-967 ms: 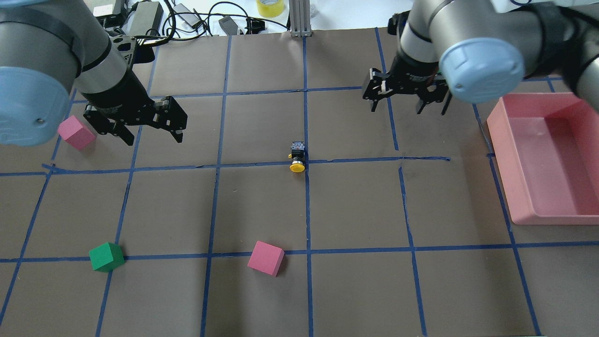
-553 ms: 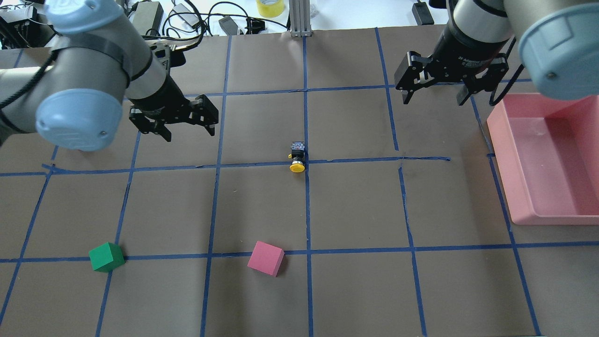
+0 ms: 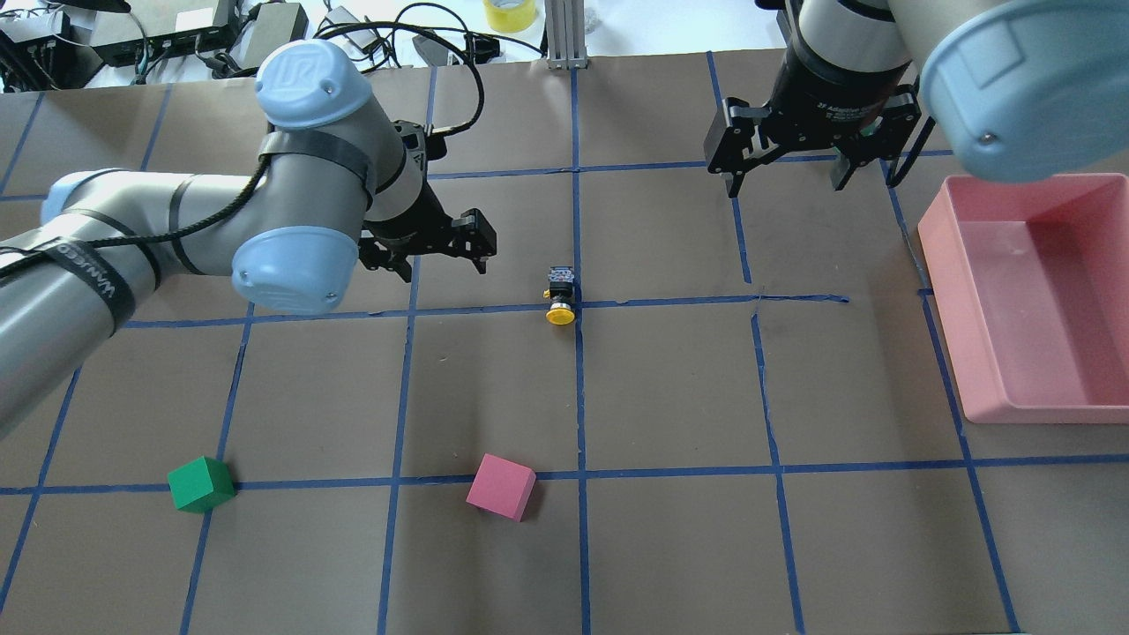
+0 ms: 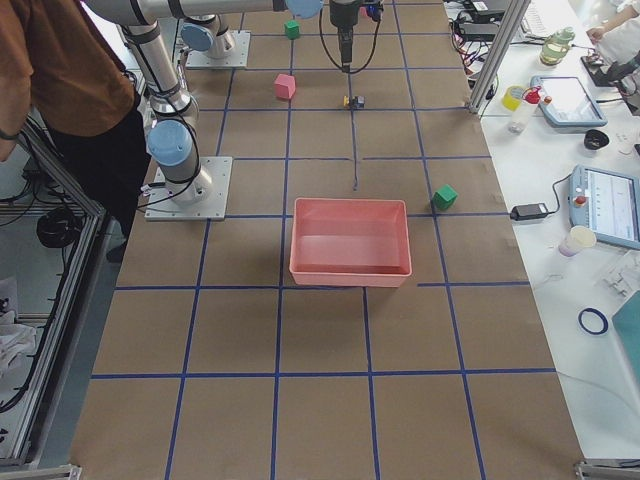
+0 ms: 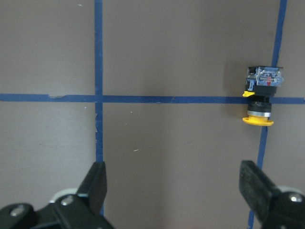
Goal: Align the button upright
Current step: 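Reach the left gripper to the lying switch and grasp its body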
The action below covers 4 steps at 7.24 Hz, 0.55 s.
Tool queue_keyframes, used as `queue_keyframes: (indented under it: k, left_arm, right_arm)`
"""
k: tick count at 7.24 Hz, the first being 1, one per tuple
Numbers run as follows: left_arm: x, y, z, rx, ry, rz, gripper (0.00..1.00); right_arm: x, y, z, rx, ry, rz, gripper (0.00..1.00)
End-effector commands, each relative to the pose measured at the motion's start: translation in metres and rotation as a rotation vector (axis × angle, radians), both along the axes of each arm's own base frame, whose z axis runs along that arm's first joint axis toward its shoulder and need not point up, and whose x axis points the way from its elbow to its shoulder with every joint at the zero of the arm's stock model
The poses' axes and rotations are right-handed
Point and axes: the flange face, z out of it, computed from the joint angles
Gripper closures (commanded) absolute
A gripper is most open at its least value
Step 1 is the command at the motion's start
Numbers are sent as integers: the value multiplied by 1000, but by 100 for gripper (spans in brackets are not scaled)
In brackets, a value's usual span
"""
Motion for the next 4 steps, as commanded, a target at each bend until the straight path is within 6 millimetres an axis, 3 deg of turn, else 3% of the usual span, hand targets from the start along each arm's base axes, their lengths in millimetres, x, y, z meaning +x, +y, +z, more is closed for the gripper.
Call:
queue_keyframes:
  k: [1,4]
  left_arm:
    - [-40,1,-36,4,2,-18,0]
    - [-62,-6,-66,0,94,-38,1]
  right_arm:
    - [-1,-1,-4,3,5,-4,0]
    - [-1,0,-10,15,4,-7,0]
